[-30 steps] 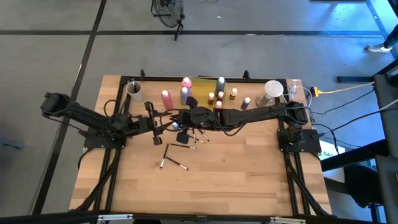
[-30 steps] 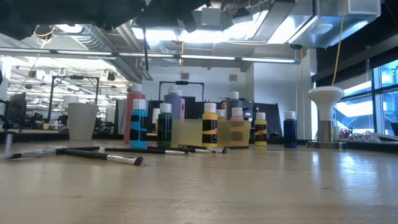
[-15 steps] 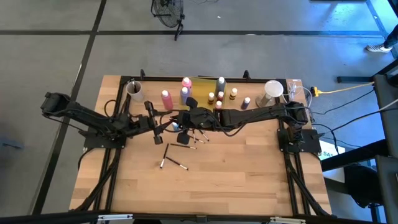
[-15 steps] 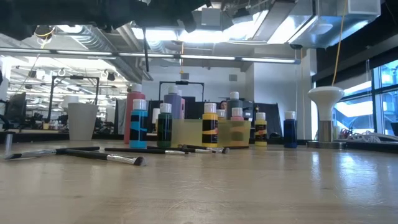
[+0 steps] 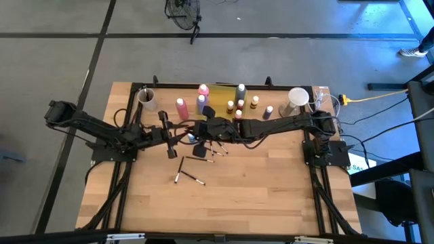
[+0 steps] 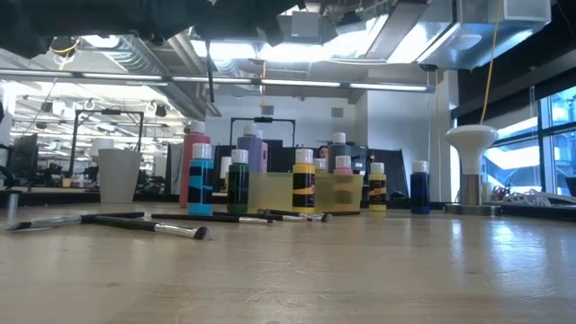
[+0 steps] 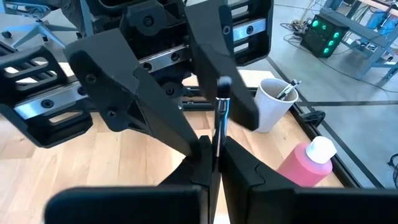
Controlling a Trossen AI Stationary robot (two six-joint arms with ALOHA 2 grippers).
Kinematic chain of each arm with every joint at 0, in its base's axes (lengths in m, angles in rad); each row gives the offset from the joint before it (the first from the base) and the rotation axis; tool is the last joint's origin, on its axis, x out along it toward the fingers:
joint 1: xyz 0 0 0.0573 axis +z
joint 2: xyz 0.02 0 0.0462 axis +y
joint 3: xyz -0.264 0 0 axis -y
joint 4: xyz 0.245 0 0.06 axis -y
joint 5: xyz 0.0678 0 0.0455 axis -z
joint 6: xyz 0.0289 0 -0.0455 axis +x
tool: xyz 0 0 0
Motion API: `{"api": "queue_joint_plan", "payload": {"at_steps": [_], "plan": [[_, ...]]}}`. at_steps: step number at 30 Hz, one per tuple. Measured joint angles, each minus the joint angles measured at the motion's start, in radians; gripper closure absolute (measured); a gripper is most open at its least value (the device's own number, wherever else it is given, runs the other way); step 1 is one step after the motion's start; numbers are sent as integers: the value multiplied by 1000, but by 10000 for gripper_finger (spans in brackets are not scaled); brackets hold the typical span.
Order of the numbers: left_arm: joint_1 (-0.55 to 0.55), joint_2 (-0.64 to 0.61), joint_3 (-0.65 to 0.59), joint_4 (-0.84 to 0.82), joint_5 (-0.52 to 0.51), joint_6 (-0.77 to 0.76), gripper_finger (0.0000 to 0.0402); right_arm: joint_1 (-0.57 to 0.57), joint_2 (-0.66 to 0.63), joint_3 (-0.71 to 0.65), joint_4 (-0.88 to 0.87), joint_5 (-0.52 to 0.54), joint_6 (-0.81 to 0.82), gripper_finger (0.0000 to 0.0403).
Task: Pick & Place Paint Supplies
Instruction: Put the silver paintbrush into the white cup
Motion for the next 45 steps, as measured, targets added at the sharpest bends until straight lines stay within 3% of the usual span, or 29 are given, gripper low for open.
{"api": "queue_joint_plan", "payload": {"at_steps": [10, 14, 24, 31, 39, 45], "plan": [[0, 0, 0, -2, -17, 15, 387, 0, 5, 0, 15, 2, -20, 387], [0, 0, 0, -3, -20, 16, 389, -1, 5, 0, 13, 1, -23, 384], [0, 0, 0, -7, -22, 35, 393, 0, 6, 0, 7, 0, -8, 329], [0, 0, 0, -6, -24, 41, 393, 6, 6, 0, -29, 5, -9, 258], [-3, -53, 0, -72, -59, 35, 393, 45, 7, 0, -30, 299, 19, 157], [-3, -201, 0, -273, -89, 0, 393, 83, 7, 0, -33, 336, 17, 127]]}}
